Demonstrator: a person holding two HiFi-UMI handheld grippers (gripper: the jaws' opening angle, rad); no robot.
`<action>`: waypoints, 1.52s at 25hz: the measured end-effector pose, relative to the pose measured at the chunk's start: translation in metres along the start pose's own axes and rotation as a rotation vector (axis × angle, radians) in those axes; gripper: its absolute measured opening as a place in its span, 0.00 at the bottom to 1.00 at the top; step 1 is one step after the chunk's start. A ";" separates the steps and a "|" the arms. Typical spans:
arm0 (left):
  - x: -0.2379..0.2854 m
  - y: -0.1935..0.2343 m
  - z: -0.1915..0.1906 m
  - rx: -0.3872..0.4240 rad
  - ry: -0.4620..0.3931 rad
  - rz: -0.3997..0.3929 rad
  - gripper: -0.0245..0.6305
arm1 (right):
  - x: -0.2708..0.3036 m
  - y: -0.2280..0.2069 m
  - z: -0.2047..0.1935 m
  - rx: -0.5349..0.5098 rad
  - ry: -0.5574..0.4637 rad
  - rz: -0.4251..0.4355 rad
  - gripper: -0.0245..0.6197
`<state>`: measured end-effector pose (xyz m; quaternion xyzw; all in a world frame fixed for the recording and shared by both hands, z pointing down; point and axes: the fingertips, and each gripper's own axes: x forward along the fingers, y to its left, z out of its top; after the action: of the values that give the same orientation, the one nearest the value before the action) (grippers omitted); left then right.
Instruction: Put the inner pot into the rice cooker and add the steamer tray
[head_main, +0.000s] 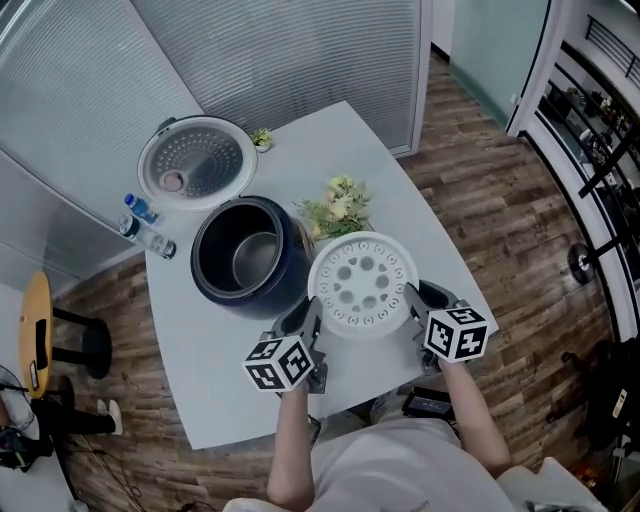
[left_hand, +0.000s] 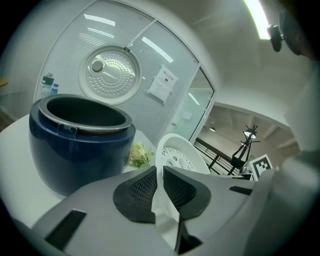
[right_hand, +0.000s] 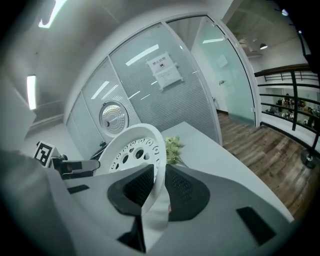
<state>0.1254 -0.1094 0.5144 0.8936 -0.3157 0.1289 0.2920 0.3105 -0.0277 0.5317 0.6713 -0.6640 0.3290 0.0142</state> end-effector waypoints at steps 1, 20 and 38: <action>-0.002 0.000 0.005 0.005 -0.008 0.000 0.11 | 0.000 0.003 0.004 0.001 -0.007 0.004 0.17; -0.041 0.000 0.058 0.008 -0.167 0.038 0.10 | -0.001 0.050 0.054 -0.040 -0.088 0.096 0.16; -0.088 0.034 0.085 -0.019 -0.269 0.158 0.10 | 0.027 0.112 0.085 -0.086 -0.091 0.256 0.14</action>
<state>0.0404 -0.1389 0.4256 0.8723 -0.4225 0.0277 0.2447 0.2428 -0.1035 0.4313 0.5943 -0.7576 0.2684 -0.0292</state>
